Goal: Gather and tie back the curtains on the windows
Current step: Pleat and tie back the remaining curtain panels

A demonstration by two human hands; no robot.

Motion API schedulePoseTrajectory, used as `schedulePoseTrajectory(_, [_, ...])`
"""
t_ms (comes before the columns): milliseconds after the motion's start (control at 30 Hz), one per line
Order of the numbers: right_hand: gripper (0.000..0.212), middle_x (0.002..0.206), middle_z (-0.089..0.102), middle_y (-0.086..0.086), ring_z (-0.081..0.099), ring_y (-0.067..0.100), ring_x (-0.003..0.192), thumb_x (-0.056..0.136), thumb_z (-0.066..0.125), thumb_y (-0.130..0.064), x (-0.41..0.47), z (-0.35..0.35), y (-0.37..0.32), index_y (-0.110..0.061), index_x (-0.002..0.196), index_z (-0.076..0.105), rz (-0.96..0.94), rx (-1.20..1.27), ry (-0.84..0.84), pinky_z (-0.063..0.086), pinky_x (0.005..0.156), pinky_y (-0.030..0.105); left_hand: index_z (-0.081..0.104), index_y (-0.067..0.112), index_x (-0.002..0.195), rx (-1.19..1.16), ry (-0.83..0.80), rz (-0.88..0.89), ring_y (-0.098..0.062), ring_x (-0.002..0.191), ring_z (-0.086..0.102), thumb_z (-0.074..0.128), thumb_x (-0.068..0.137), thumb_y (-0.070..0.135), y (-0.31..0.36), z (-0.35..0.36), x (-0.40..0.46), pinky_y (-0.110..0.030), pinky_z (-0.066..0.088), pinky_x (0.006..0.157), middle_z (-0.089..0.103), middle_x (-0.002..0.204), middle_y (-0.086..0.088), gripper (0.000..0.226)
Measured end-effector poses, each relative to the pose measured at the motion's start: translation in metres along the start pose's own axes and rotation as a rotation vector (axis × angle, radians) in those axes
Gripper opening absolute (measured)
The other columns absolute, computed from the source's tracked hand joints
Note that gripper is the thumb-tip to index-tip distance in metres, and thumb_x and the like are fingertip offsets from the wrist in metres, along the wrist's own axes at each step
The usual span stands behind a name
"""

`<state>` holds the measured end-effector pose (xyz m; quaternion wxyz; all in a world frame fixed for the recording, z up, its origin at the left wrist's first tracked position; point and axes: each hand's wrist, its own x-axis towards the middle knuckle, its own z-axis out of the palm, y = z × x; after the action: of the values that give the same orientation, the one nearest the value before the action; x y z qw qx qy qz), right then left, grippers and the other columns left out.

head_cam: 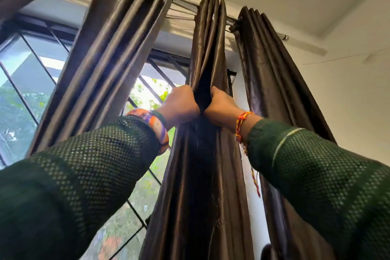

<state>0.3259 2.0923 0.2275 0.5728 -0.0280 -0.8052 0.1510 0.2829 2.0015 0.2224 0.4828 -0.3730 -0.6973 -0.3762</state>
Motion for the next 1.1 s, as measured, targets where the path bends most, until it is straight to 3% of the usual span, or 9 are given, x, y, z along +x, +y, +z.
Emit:
schedulePoseTrajectory(167, [0.079,0.132,0.051,0.018,0.051,0.038,0.121,0.082,0.055,-0.006,-0.040,0.006,0.034,-0.023,0.149,0.016,0.024,-0.028,0.029,0.044,0.100,0.044,0.051,0.003,0.109,-0.063,0.051,-0.026,-0.038,0.102,0.059,0.057,0.083,0.012,-0.007,0.031,-0.029,-0.033,0.038,0.066,0.060,0.106,-0.020,0.029])
schedulePoseTrajectory(300, [0.090,0.135,0.046,0.023,0.051,0.041,0.118,0.083,0.047,0.003,-0.080,0.009,0.053,-0.032,0.150,-0.001,-0.002,-0.128,0.040,0.044,0.098,0.046,0.033,0.018,0.137,-0.101,0.110,-0.005,-0.042,0.096,0.057,0.047,0.080,-0.001,-0.014,0.042,-0.067,-0.039,0.042,0.071,0.060,0.102,-0.024,0.061])
schedulePoseTrajectory(433, [0.085,0.157,-0.001,0.022,0.022,0.039,0.141,0.082,0.044,0.005,-0.122,0.021,0.070,-0.029,0.151,0.006,-0.020,-0.194,0.019,0.032,0.107,0.043,0.014,0.034,0.148,-0.013,0.051,-0.033,-0.042,0.097,0.058,0.048,0.079,0.000,-0.027,0.053,-0.113,-0.041,0.046,0.079,0.060,0.103,-0.027,0.084])
schedulePoseTrajectory(533, [0.078,0.156,-0.012,0.019,-0.008,0.034,0.146,0.083,0.050,-0.005,-0.156,0.039,0.079,-0.019,0.151,0.013,-0.007,-0.248,0.060,0.012,0.118,0.044,0.012,0.042,0.146,0.035,-0.036,-0.071,-0.041,0.102,0.056,0.047,0.077,-0.001,-0.042,0.067,-0.150,-0.039,0.046,0.080,0.055,0.120,-0.024,0.088])
schedulePoseTrajectory(600, [0.074,0.156,-0.015,0.017,-0.016,0.032,0.145,0.086,0.050,-0.013,-0.180,0.053,0.084,-0.015,0.150,0.013,0.000,-0.281,0.073,-0.002,0.118,0.043,0.014,0.044,0.145,0.021,-0.096,-0.093,-0.041,0.109,0.055,0.044,0.076,-0.002,-0.054,0.080,-0.174,-0.039,0.046,0.086,0.043,0.139,-0.024,0.089])
schedulePoseTrajectory(700, [0.072,0.157,-0.014,0.015,-0.017,0.029,0.145,0.093,0.046,-0.024,-0.215,0.071,0.094,-0.009,0.150,0.006,0.012,-0.273,0.033,-0.013,0.115,0.041,0.033,0.040,0.140,-0.016,-0.150,-0.145,-0.039,0.115,0.053,0.041,0.075,-0.005,-0.070,0.101,-0.206,-0.038,0.047,0.094,0.037,0.145,-0.020,0.080])
schedulePoseTrajectory(833, [0.076,0.157,-0.012,0.016,-0.011,0.030,0.146,0.092,0.048,-0.025,-0.258,0.097,0.118,-0.007,0.150,0.003,0.080,-0.264,-0.077,-0.008,0.117,0.039,0.061,0.016,0.122,-0.082,-0.189,-0.290,-0.035,0.116,0.054,0.042,0.080,-0.003,-0.078,0.122,-0.247,-0.033,0.043,0.096,0.049,0.137,-0.016,0.050])
schedulePoseTrajectory(1100, [0.079,0.153,-0.019,0.024,-0.014,0.037,0.144,0.089,0.054,-0.029,-0.318,0.112,0.165,-0.019,0.151,0.007,0.251,-0.359,-0.133,-0.002,0.117,0.043,0.062,0.006,0.120,-0.154,-0.280,-0.447,-0.026,0.118,0.055,0.043,0.081,-0.004,-0.091,0.148,-0.294,-0.023,0.037,0.099,0.061,0.125,-0.015,0.045])
